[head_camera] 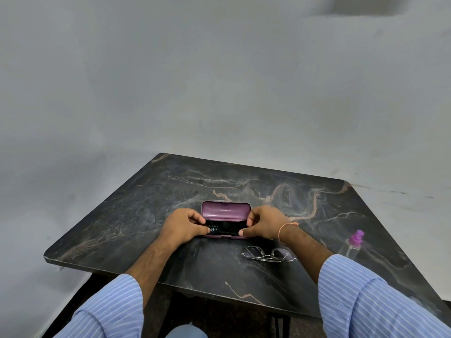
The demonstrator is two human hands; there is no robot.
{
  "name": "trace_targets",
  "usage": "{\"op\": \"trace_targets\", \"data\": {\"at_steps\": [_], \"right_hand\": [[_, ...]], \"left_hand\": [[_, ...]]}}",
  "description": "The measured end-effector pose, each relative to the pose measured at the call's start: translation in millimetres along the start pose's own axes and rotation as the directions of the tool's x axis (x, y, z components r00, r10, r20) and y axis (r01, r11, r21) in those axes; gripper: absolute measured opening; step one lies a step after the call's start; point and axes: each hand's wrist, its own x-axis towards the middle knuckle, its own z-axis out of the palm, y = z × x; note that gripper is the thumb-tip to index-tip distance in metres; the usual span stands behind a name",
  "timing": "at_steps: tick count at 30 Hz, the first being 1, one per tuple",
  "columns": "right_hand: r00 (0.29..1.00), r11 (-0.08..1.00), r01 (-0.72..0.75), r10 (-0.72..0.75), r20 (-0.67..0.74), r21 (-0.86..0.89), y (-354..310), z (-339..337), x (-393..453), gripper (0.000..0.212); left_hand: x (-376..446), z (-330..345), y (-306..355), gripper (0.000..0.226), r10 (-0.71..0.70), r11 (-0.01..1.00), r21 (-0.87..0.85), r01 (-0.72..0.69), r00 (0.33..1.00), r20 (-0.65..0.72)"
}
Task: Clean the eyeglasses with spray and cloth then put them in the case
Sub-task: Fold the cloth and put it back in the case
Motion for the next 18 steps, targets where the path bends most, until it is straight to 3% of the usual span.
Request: {"op": "trace_targets", "data": {"at_steps": [9, 13, 18], "right_hand": [[0.998, 0.996, 0.065, -0.066, 0.016, 0.063, 3.5, 2.3, -8.5, 0.034], [0.994, 0.993, 0.112, -0.112, -0.007, 0.027, 11.3, -6.9, -22.5, 0.024], [0.988, 0.977, 0.145, -0.152, -0.038, -0.154, 21.2, -31.0, -52.7, 0.019]], "left_hand": [[3.3, 0.6, -8.4, 0.043, -0.016, 0.982, -0.189, 0.02, 1.0, 0.025], [1.2, -0.8, -12.0, 0.039, 0.024, 0.972, -0.233, -0.014, 0.999, 0.04], [-2.8, -1.4, -12.7, 0.024, 0.072, 0.971, -0.23, -0.065, 0.997, 0.023]]}}
